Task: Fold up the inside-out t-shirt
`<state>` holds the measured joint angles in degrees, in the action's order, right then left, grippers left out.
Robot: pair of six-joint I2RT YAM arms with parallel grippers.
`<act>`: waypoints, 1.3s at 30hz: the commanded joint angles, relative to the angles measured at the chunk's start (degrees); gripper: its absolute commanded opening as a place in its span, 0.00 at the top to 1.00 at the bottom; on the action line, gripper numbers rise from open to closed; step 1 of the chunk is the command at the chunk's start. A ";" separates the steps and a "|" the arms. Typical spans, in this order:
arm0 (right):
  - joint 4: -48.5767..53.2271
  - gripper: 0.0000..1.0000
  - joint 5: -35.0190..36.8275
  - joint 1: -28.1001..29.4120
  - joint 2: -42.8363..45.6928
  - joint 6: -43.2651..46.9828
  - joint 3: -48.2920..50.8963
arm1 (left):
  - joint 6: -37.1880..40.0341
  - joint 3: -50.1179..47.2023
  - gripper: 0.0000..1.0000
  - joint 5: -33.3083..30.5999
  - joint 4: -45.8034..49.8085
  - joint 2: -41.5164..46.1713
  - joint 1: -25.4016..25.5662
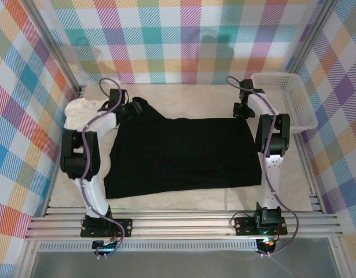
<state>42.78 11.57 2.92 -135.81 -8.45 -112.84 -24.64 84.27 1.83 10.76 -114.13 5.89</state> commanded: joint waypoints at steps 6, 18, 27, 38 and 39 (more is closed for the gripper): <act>-0.40 0.94 -0.31 -0.32 3.17 2.02 3.06 | 5.66 26.43 0.39 -0.63 13.47 -19.55 -1.18; -1.55 0.94 -2.46 -0.36 4.58 2.51 5.40 | 5.07 56.72 0.38 2.21 24.06 -38.94 -2.61; -2.03 0.94 -2.93 -0.32 4.13 2.47 6.06 | 2.85 59.59 0.49 6.02 22.76 -41.95 -3.78; -1.78 0.94 -2.53 -0.31 4.59 2.82 5.84 | 2.49 64.52 0.82 8.68 22.37 -44.26 -3.79; -1.75 0.94 -2.52 -0.32 4.65 2.82 5.67 | 2.54 64.85 0.85 8.72 22.58 -44.26 -3.74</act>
<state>39.94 9.82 2.92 -132.81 -6.55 -107.66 -22.00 146.78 9.06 32.67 -157.80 2.33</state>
